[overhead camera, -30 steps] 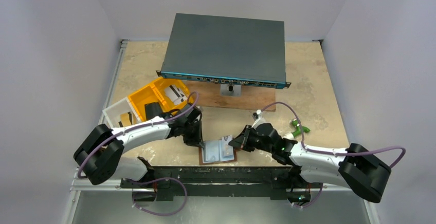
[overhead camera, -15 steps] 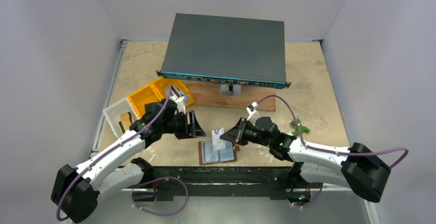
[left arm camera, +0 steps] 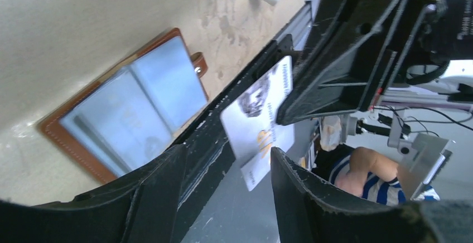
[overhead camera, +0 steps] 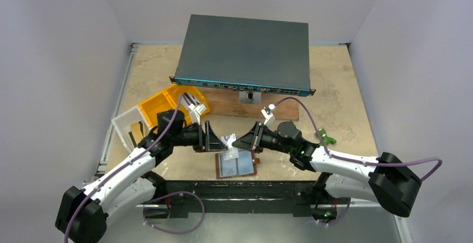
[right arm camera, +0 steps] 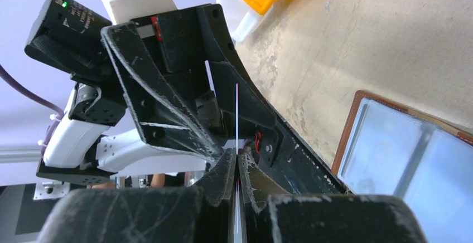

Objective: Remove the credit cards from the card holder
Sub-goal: Remove the credit card from the card holder, then place the credit card in the storage box.

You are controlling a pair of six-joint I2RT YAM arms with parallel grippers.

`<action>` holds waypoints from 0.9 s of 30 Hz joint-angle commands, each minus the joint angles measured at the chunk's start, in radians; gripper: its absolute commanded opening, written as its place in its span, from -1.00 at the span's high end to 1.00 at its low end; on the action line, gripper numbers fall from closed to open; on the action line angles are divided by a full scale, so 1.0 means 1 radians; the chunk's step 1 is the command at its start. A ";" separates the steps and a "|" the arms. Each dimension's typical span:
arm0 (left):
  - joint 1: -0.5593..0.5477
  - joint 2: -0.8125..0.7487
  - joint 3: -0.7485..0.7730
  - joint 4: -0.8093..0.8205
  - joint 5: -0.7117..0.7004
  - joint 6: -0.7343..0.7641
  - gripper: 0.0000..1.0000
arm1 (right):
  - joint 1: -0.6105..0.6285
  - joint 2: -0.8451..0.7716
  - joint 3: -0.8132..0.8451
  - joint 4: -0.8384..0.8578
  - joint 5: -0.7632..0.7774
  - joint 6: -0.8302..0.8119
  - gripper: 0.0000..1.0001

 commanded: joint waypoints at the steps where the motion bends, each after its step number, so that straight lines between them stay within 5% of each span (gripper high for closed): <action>1: 0.009 -0.010 -0.016 0.160 0.101 -0.062 -0.12 | -0.003 0.022 0.041 0.068 -0.038 0.014 1.00; 4: 0.010 0.014 -0.017 0.215 0.118 -0.077 -0.05 | -0.003 0.039 0.049 0.079 -0.046 0.013 1.00; 17: 0.009 0.059 -0.031 0.261 0.138 -0.118 1.00 | -0.002 0.065 0.080 0.036 -0.039 -0.028 1.00; 27: 0.009 -0.004 -0.014 0.101 0.032 -0.110 1.00 | -0.002 0.038 0.138 -0.171 0.056 -0.125 -0.09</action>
